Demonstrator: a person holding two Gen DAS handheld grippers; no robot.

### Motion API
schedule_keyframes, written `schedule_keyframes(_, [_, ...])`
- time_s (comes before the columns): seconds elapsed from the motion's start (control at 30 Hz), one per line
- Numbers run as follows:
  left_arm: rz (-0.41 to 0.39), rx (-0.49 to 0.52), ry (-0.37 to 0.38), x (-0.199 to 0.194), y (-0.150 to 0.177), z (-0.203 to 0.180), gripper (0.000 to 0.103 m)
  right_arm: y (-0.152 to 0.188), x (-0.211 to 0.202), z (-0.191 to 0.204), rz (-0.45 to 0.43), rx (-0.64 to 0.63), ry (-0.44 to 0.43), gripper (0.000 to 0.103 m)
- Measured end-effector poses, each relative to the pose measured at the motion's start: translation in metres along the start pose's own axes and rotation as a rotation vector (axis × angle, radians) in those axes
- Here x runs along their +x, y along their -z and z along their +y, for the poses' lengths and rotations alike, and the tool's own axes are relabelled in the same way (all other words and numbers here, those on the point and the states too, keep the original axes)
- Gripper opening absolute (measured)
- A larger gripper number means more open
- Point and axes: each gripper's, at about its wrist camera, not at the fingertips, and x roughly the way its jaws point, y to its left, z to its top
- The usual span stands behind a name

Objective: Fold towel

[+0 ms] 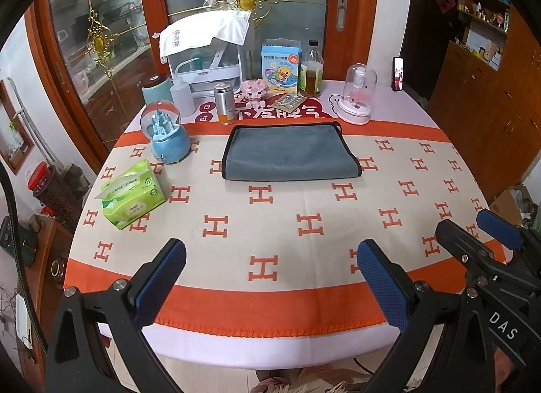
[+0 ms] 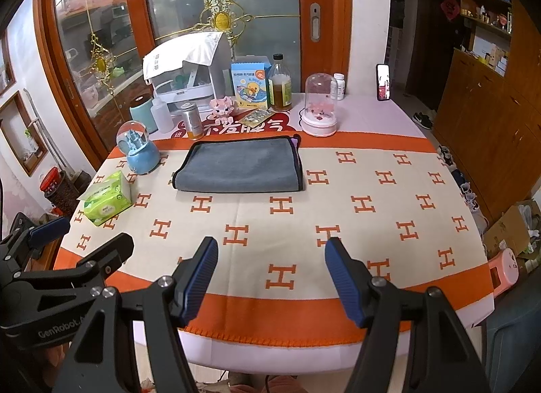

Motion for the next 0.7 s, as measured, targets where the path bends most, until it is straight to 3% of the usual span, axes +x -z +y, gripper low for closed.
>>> schedule_keyframes(0.7, [0.016, 0.005, -0.001, 0.0075, -0.0048, -0.0009, 0.101, -0.0027, 0.0069, -0.0002, 0.009, -0.001, 0.009, 0.066])
